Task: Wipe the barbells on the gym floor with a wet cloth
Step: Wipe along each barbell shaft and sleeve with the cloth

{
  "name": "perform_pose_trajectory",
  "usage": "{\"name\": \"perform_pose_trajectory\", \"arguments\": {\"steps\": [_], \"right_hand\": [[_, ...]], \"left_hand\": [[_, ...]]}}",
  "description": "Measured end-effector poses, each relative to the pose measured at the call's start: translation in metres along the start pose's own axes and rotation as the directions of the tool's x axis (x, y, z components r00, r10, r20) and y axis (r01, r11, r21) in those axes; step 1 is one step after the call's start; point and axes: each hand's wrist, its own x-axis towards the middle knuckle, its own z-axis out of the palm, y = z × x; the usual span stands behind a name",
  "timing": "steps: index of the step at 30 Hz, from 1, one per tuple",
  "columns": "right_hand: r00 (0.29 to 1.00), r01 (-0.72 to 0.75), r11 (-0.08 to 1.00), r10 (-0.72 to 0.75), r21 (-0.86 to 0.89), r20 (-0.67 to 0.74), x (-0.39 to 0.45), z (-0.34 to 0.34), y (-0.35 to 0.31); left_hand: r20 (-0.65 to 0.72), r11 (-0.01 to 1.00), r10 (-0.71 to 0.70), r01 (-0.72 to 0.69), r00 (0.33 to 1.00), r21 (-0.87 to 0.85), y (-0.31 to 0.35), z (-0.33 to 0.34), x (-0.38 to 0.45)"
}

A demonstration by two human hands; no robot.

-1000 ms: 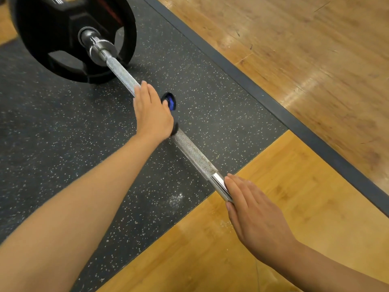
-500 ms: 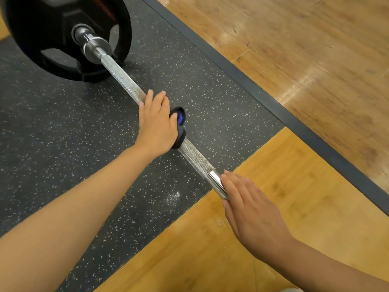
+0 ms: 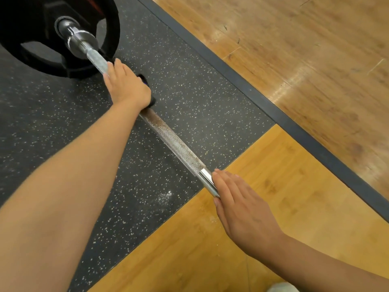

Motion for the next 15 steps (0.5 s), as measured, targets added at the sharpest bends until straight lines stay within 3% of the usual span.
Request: {"name": "perform_pose_trajectory", "arguments": {"steps": [6, 15], "right_hand": [[1.000, -0.003, 1.000, 0.003, 0.016, 0.011, 0.000, -0.001, 0.000], [1.000, -0.007, 0.998, 0.007, 0.055, 0.014, 0.002, -0.004, -0.002]], "left_hand": [[0.003, 0.974, 0.160, -0.158, 0.987, -0.160, -0.004, 0.019, -0.076], [0.056, 0.995, -0.037, 0.042, 0.998, -0.094, -0.014, -0.002, 0.022]]}}
